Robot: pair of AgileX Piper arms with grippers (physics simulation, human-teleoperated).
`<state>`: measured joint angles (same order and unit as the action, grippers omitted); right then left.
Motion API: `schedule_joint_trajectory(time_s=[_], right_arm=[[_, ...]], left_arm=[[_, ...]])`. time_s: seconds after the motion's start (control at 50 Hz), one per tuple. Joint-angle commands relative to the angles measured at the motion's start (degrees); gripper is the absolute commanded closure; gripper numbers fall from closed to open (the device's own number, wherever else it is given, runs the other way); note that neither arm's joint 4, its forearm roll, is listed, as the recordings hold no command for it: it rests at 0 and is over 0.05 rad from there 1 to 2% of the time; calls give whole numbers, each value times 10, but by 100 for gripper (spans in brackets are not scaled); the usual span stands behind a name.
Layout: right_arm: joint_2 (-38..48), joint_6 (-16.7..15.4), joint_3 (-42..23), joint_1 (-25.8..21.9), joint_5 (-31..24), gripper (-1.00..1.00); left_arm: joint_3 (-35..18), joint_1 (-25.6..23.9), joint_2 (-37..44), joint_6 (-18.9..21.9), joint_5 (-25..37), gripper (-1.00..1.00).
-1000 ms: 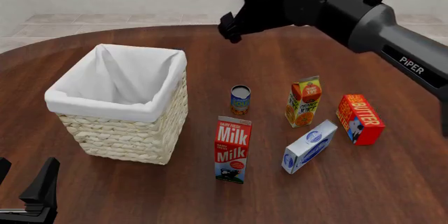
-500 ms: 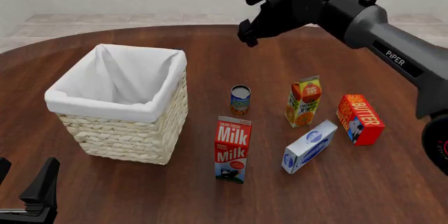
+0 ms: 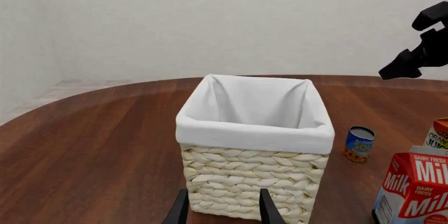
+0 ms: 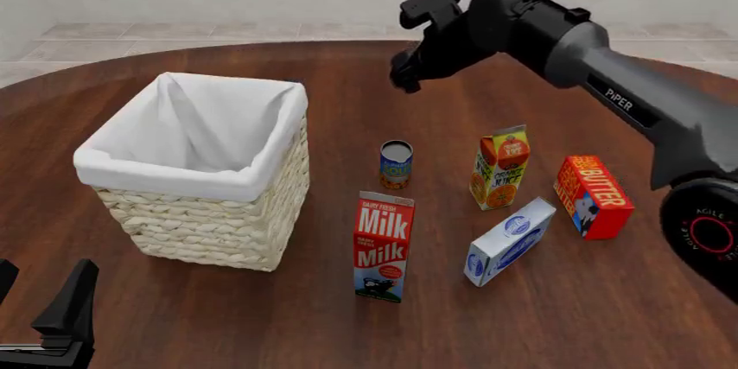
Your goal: Pick up the alphabet soup and the tomato sauce, and put them in the basket.
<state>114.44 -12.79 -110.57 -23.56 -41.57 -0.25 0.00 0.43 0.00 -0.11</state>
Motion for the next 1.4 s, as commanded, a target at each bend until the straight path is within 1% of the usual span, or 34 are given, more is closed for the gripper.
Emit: schedule_joint_trajectory(time_s=[0.02, 0.4, 0.58, 0.82, 1.4], right_arm=[[19, 5, -4, -12, -3, -100], [48, 10, -5, -17, 5, -100], [52, 15, 7, -24, 15, -100], [63, 11, 9, -27, 26, -100], [65, 21, 63, -25, 80, -100]], left_arm=[[0, 0, 0, 0, 0, -100], [0, 0, 0, 0, 0, -100], [0, 0, 0, 0, 0, -100], [0, 0, 0, 0, 0, -100], [0, 0, 0, 0, 0, -100]])
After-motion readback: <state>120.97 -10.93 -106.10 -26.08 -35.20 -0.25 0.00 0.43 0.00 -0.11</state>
